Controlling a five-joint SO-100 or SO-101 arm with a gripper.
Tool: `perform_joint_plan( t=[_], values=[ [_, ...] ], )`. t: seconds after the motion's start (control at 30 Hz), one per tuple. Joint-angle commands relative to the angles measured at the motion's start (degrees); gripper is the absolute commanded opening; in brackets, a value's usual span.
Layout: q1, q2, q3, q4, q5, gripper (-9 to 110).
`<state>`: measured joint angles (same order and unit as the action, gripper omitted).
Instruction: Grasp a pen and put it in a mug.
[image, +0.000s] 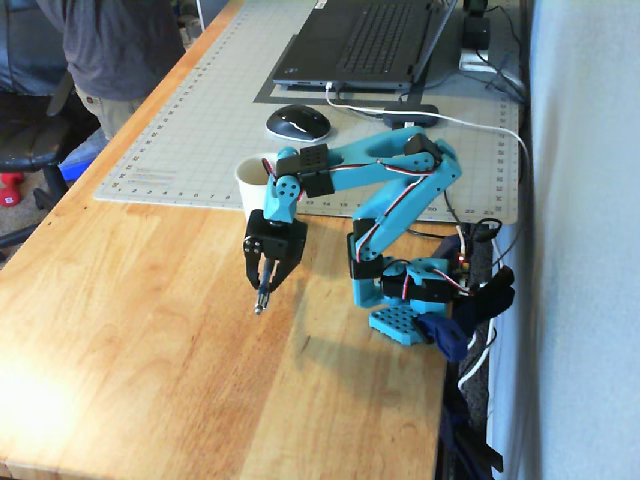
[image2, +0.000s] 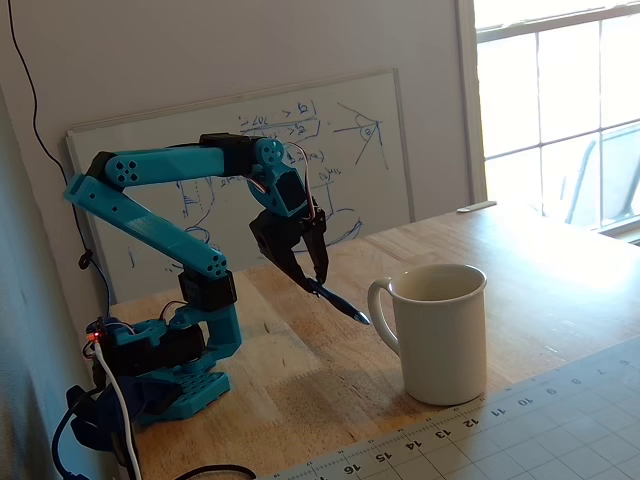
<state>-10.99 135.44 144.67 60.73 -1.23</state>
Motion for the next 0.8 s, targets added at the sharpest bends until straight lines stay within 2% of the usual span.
perform_joint_plan(
  t=[0.0,0.2,0.4,0.6,0.77],
  values=[
    [-2.02,5.27,-8.09,-0.53,3.96,2],
    [-6.68,6.86,-16.08,-0.53,22.5,2],
    [-10.72,6.94,-26.19,-4.39,48.6,2],
    [-8.88,6.42,-31.55,-18.37,69.79,2],
    [-2.37,5.98,-31.55,-33.57,78.57,2]
  ],
)
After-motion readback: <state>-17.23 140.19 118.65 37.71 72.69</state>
